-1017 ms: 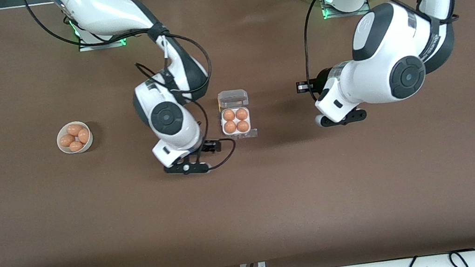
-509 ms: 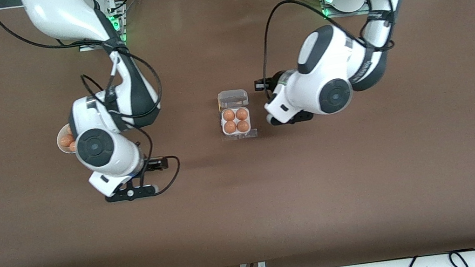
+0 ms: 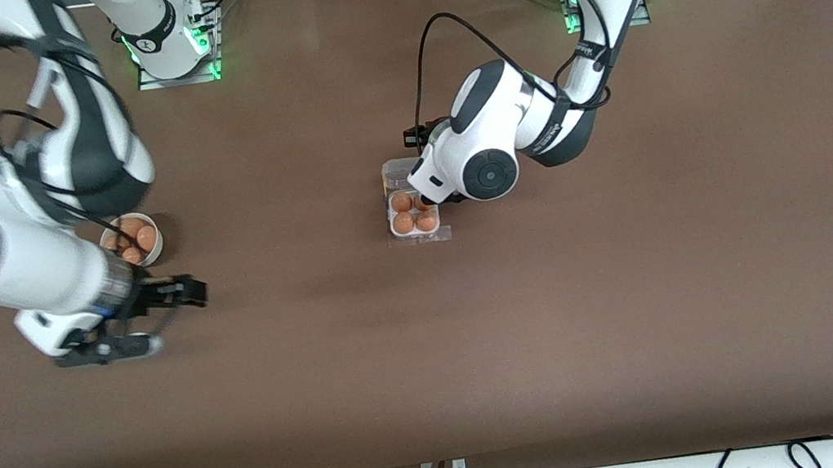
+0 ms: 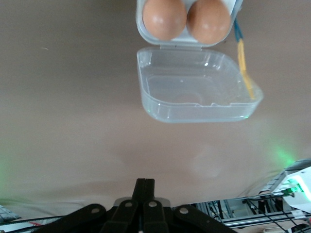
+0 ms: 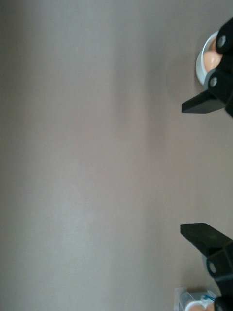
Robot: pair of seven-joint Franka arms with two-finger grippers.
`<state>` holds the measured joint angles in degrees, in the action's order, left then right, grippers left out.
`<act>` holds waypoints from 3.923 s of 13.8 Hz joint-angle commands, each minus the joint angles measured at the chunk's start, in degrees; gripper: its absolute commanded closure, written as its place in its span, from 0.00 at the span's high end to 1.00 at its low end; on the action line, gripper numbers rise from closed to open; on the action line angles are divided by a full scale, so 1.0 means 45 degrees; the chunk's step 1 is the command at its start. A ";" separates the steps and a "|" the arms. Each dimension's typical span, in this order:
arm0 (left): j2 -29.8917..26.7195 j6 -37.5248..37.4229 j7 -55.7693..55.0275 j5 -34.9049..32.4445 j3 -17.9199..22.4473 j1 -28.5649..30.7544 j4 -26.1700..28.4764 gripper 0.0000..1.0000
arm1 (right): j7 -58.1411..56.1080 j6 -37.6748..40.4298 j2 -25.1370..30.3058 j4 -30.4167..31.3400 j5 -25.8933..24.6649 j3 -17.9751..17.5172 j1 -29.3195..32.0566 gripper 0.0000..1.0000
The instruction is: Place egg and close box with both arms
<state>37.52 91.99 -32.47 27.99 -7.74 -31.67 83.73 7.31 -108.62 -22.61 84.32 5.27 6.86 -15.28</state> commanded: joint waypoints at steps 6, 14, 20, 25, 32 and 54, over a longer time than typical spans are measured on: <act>0.0706 0.1392 -0.0656 0.0128 0.0177 -0.0794 -0.0326 0.01 | -0.0549 0.1032 0.5100 0.3452 -0.0567 -0.1505 0.2123 1.00; 0.0940 0.2624 -0.1027 -0.0028 0.0762 -0.0774 -0.0811 0.00 | -0.0589 0.2595 0.4654 0.1871 -0.1309 -0.2167 0.3041 1.00; 0.0590 0.2450 -0.0968 -0.0843 0.1856 -0.0540 -0.1537 0.12 | -0.0550 0.2381 0.4223 0.1791 -0.1817 -0.2130 0.2809 1.00; 0.0218 0.0652 -0.0715 -0.3519 0.2229 0.1215 -0.2998 0.56 | -0.0394 0.2381 0.4242 0.1791 -0.1797 -0.2169 0.2731 1.00; 0.0102 0.0613 0.0533 -0.5985 0.2287 0.2894 -0.4447 0.92 | -0.0355 0.2381 0.4242 0.1791 -0.1817 -0.2169 0.2731 1.00; -0.7672 0.2684 0.4832 -0.7001 0.2287 0.6609 0.3697 1.00 | -0.0355 0.2400 0.4242 0.1791 -0.1797 -0.2188 0.2731 1.00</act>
<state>5.51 104.59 -11.85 -2.02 3.23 -2.32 97.73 5.26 -98.54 -3.32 93.46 -2.05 -2.40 -3.30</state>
